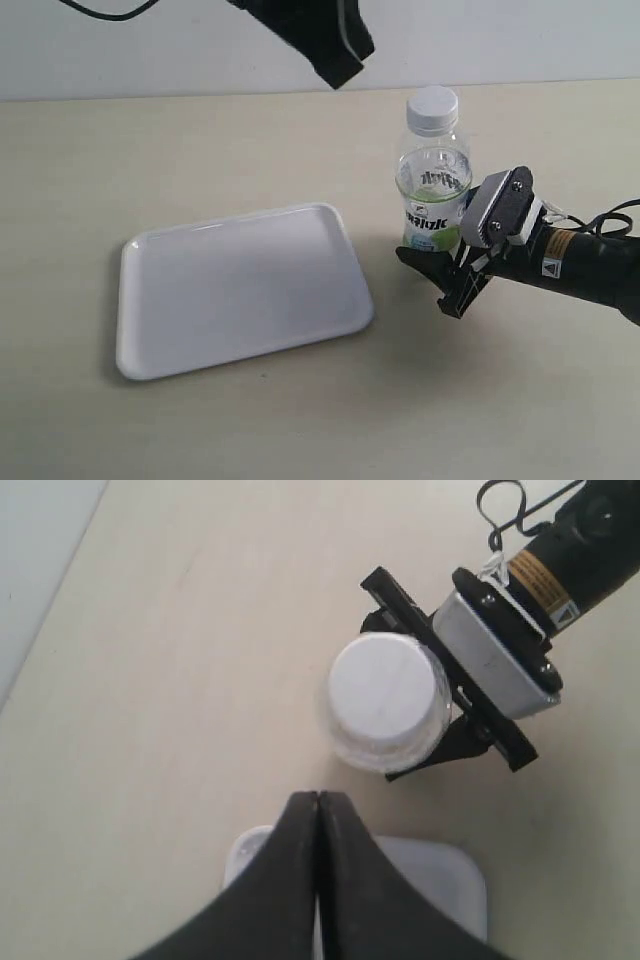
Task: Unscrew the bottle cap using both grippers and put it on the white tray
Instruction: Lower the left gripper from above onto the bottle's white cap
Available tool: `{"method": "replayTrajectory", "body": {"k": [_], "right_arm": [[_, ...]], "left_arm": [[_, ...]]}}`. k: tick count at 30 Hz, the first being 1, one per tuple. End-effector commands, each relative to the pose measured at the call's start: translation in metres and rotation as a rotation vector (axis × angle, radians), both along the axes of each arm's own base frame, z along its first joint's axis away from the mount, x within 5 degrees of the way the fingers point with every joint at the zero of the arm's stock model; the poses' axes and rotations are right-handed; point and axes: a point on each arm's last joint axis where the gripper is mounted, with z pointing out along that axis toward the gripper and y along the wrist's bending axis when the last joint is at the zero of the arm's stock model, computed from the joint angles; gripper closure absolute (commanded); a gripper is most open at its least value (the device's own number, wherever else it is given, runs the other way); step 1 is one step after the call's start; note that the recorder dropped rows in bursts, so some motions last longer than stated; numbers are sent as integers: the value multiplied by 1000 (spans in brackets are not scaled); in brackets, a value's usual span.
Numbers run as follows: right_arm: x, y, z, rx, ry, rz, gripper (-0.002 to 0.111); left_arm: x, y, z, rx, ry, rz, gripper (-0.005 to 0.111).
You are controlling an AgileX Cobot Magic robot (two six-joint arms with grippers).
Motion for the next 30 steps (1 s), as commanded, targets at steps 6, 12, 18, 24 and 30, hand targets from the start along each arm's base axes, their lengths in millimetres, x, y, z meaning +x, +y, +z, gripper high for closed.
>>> {"method": "replayTrajectory", "body": {"k": [6,12,18,24,30], "right_arm": [[2,1,7,-4,-64,12,108],[3,0,7,-3,-64,4,108],[3,0,7,-3,-64,4,108],[3,0,7,-1,-62,0,108],[2,0,7,-1,-62,6,108]], "left_arm": [[-17,-19,-4,-44,93,-24,98],[-16,-21,-2,-71,87,-18,61],[-2,-35,-28,-70,118,26,46],[5,-40,-34,-71,157,89,46],[8,-43,-20,-26,218,107,46]]}}
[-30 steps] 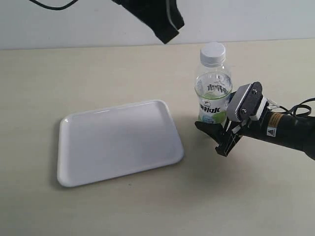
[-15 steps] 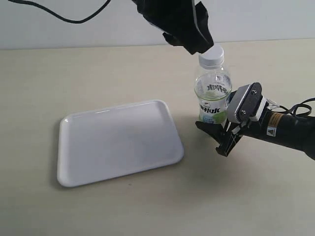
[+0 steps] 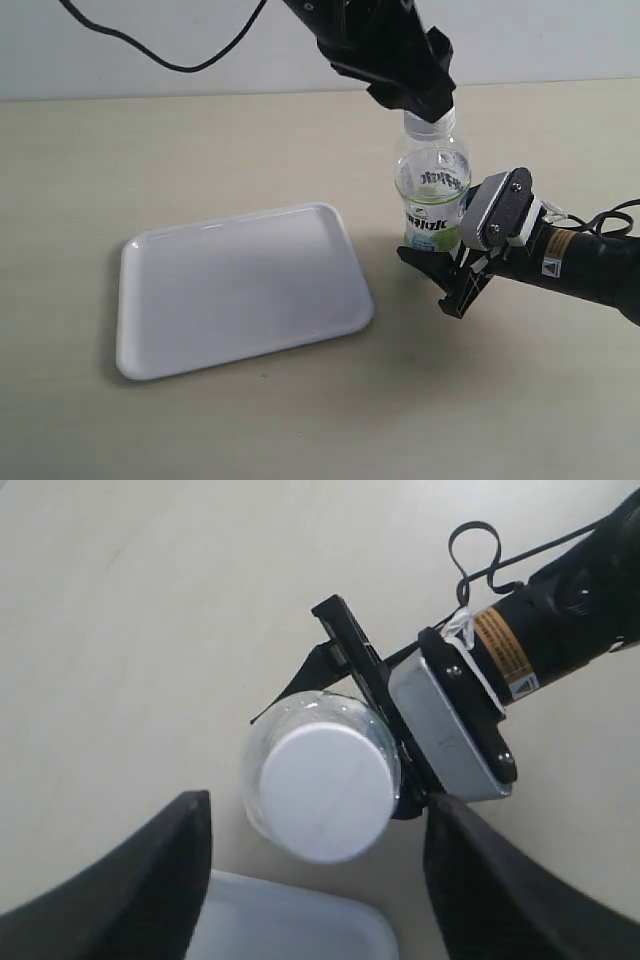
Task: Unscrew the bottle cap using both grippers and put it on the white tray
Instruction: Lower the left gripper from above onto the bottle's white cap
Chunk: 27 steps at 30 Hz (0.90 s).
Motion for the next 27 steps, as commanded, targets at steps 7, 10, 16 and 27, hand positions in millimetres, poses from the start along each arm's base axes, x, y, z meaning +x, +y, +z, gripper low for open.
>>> {"method": "replayTrajectory", "body": {"k": [7,10,16,27], "right_arm": [[2,1,7,23,-36,3,108],[1,0,5,13,-23,1,108],[1,0,5,13,-23,-1,108],[1,0,5,13,-23,-1,108]], "left_arm": [[-4,-18,-5,151,20,-53,46],[-5,-24,-9,159,15,-65,46],[-3,-28,-8,155,-22,-64,46],[4,-27,-10,181,-90,-48,46]]}}
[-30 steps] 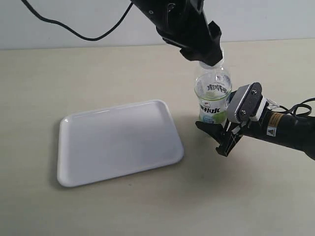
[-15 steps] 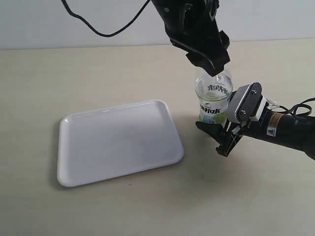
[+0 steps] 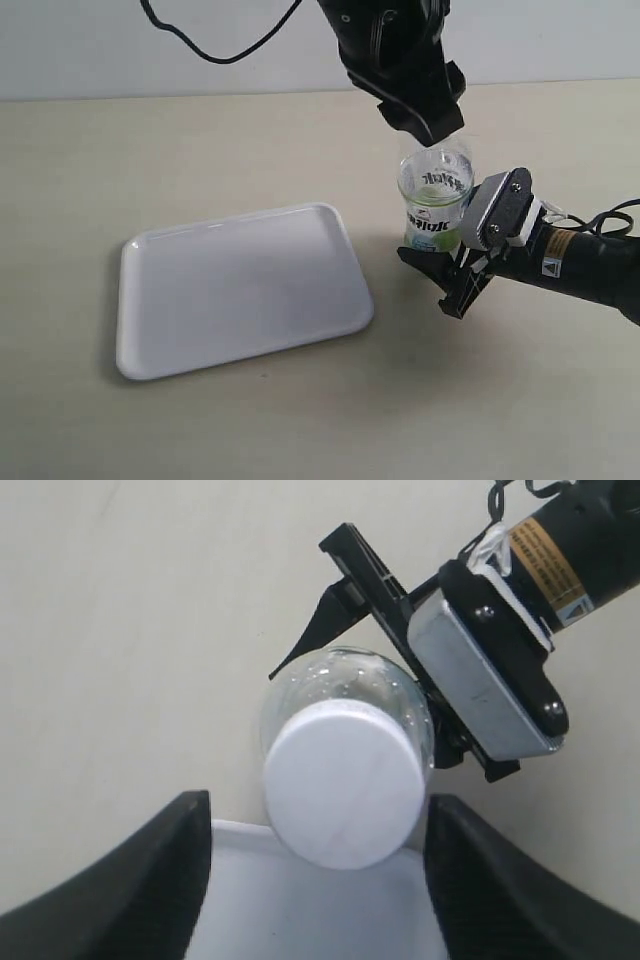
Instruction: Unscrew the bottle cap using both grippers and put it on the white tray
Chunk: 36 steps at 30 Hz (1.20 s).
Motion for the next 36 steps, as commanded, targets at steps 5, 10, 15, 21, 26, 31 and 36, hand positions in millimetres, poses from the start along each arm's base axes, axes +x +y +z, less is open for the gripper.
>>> {"method": "replayTrajectory", "body": {"k": [5,10,15,21,26,31,36], "right_arm": [[2,0,6,16,-29,0,108],[2,0,6,17,-30,1,108],[2,0,6,17,-30,1,108],[2,0,6,17,-30,-3,108],[2,0,6,18,-30,-8,108],[2,0,6,18,-30,-8,108],[2,0,6,18,-30,-8,108]], "left_arm": [[5,-6,4,-60,-55,15,46],[4,-6,1,-53,-33,14,46],[3,-11,-6,-65,2,-14,46],[5,-13,-10,-65,-9,-26,46],[4,-12,-4,-84,-27,-26,46],[3,-11,0,-94,-36,-25,46],[3,-11,0,-92,-37,-25,46]]}}
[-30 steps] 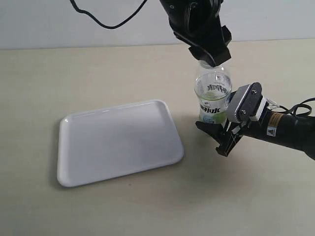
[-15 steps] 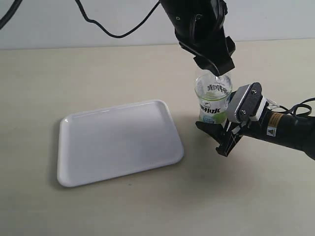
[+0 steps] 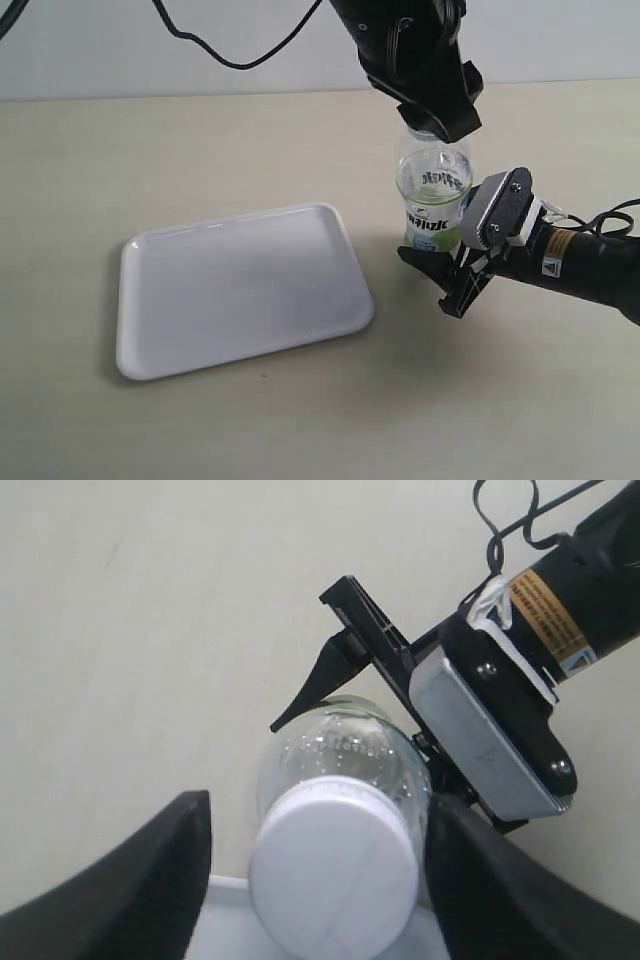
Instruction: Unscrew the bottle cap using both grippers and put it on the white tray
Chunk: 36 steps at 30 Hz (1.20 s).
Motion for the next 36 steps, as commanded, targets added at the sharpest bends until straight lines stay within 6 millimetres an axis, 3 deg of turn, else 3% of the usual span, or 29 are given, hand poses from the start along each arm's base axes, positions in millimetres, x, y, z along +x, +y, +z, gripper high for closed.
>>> {"method": "replayTrajectory", "body": {"k": [1,5,7,14,18,24,36], "right_arm": [[2,0,6,16,-32,-5,108],[2,0,6,16,-32,-5,108],[2,0,6,16,-32,-7,108],[2,0,6,17,-32,-10,108],[2,0,6,17,-32,-10,108],[2,0,6,17,-32,-11,108],[3,-1,6,23,-27,-20,108]], "left_arm": [[-2,-1,8,-30,-16,-2,46],[-2,0,8,-28,-14,-2,47],[-2,0,8,-27,-13,-2,52],[-2,0,8,-27,-13,-3,91],[-2,0,8,-27,-13,-3,105],[-4,1,7,-13,6,-3,107],[-3,1,7,-85,141,223,107]]}}
